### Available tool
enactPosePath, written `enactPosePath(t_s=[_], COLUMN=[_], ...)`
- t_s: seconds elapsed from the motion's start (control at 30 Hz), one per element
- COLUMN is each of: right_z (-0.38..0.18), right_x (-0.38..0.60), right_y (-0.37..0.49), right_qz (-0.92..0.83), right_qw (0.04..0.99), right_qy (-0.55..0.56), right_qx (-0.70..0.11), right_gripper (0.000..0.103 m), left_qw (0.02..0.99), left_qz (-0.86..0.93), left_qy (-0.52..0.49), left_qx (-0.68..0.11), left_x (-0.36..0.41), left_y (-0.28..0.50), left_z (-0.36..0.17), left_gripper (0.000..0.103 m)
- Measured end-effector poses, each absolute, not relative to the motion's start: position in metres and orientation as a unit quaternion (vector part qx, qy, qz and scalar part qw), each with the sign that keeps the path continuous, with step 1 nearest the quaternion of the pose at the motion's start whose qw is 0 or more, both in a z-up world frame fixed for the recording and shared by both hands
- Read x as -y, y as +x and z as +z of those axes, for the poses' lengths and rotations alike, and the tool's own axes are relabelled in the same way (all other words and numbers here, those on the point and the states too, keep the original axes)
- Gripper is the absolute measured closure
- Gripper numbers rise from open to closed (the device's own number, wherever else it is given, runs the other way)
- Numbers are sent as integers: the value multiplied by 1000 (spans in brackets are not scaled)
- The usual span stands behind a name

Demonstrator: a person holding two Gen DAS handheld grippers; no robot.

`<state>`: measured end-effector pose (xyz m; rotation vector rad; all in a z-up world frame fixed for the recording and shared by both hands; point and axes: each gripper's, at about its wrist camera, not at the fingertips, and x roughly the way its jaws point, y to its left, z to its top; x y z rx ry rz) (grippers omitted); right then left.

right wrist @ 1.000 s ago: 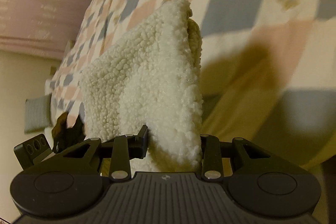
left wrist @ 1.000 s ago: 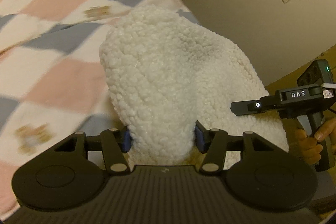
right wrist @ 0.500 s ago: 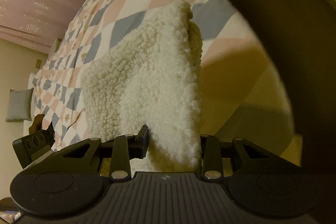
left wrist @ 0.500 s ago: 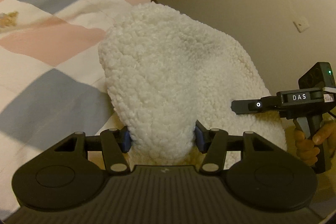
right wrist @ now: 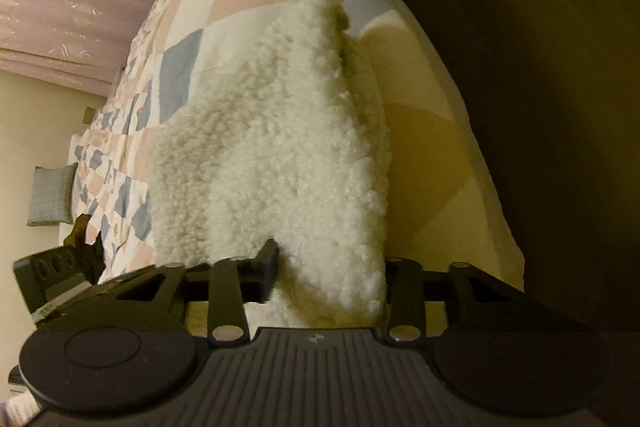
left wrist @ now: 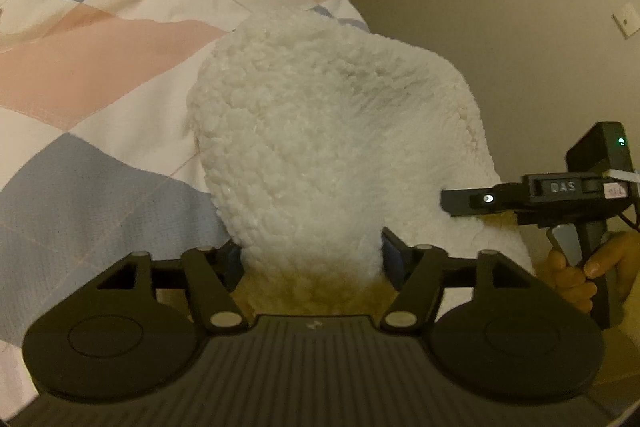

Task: Fold clothes
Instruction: 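Lift the held fleece end with both grippers and fold it over the other half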

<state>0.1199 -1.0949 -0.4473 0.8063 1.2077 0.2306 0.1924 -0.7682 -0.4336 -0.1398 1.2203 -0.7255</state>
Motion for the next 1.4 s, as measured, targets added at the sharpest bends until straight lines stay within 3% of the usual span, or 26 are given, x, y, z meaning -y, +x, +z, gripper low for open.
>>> enactPosePath(t_s=[0.1,0.17,0.2,0.3,0.33,0.37,0.4,0.43,0.47,0.57,0.83,1.0,1.23,1.4], right_z=[-445,-436,-429,-402,-393,-384,-374,-366,-359,-351,-417,-412,-360,-354], right_x=[1094,1089,1086,1080,1080,1081,1080,1079,1073,1030,967,967,932,878], right_y=[111,105,101,83,74,64,51,38,27,5,-6,-3,-30,-29], right_qz=[77,49,30,-42,-76,-112,-147,-167,-175,-177,-257,-267,-273,-244], right_qw=[754,769,777,806,814,817,819,822,826,839,824,821,837,848], right_qy=[363,347,334,311,310,316,327,336,341,322,261,259,274,252], right_qx=[-542,-535,-532,-502,-486,-469,-448,-427,-413,-401,-432,-434,-387,-397], right_gripper=[31,12,11,11,11,17,25,44,55,62,63,61,60,60], left_qw=[751,754,757,783,789,795,800,802,801,794,756,759,752,735], left_qz=[-334,-341,-344,-351,-356,-361,-367,-375,-386,-428,-462,-461,-494,-493], left_qy=[-39,-11,4,55,64,73,81,86,92,136,261,266,243,278], left_qx=[-567,-562,-555,-511,-497,-482,-468,-457,-447,-410,-382,-375,-363,-373], left_x=[772,772,771,759,757,754,752,756,761,783,821,822,793,802], left_y=[199,200,202,207,214,221,229,238,243,252,251,252,243,246], left_z=[-420,-407,-400,-367,-358,-350,-341,-336,-331,-335,-417,-401,-350,-381], left_gripper=[38,39,40,57,67,79,83,89,93,94,95,95,94,93])
